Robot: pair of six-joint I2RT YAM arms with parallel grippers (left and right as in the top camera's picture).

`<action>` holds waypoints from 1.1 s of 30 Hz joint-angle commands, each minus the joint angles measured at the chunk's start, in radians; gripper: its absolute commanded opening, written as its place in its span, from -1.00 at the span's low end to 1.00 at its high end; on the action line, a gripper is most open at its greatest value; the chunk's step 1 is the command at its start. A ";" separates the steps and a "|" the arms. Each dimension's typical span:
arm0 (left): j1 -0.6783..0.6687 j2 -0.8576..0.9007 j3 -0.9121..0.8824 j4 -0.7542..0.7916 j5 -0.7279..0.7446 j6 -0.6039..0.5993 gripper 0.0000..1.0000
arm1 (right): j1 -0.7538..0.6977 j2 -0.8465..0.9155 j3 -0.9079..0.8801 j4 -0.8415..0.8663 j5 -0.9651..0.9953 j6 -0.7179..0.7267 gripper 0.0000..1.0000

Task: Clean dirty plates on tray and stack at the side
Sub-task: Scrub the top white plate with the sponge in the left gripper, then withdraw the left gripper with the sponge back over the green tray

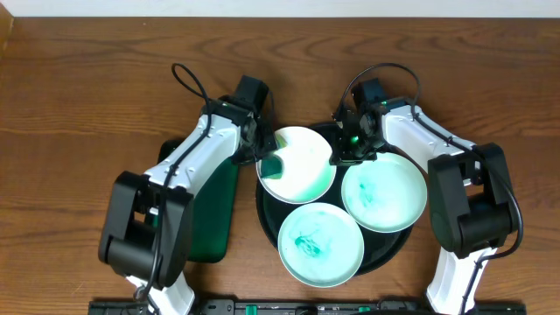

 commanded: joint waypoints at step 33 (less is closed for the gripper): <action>0.006 -0.272 -0.015 -0.343 -0.525 0.020 -0.86 | -0.010 0.000 -0.006 -0.001 0.107 -0.061 -0.97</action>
